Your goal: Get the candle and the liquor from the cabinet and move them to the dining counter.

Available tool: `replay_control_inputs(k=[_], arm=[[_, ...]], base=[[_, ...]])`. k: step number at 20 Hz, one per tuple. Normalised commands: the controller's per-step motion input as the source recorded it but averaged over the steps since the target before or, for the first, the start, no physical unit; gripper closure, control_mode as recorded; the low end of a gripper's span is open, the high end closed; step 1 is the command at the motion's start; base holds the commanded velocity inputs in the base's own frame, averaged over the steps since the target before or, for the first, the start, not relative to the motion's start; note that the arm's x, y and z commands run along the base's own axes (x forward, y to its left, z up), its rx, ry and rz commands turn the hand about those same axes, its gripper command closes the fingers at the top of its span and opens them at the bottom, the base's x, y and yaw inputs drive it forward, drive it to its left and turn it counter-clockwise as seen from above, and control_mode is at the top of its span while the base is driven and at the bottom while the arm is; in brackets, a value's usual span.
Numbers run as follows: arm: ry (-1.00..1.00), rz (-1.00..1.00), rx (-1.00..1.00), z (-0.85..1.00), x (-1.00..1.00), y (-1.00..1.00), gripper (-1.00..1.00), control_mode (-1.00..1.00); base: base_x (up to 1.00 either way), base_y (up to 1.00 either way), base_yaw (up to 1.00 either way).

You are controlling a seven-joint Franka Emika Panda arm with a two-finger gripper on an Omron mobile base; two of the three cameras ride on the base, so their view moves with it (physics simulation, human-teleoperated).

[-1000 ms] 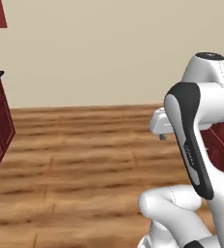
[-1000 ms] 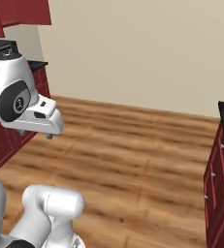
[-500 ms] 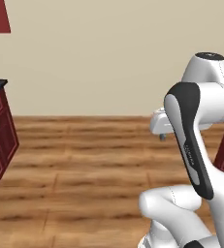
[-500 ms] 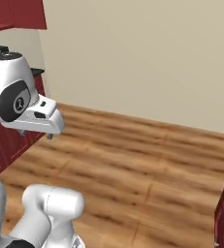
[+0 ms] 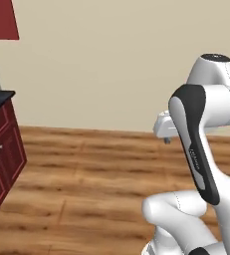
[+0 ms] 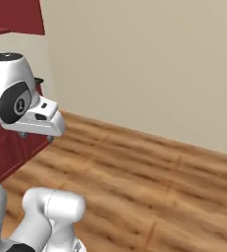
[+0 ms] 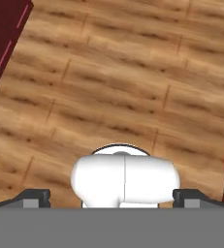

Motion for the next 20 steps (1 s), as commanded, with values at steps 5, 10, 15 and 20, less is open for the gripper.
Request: replay_control_inputs(k=[5, 10, 15, 20], arm=[[0.00, 0.00, 0.00, 0.00, 0.00, 0.00, -1.00, 1.00], [0.00, 0.00, 0.00, 0.00, 0.00, 0.00, -1.00, 1.00], [0.00, 0.00, 0.00, 0.00, 0.00, 0.00, -1.00, 1.00], [0.00, 0.00, 0.00, 0.00, 0.00, 0.00, -1.00, 1.00]], base=[[1.00, 0.08, 0.31], [1.00, 0.11, 0.43], [1.00, 0.01, 0.44], [1.00, 0.00, 0.42]])
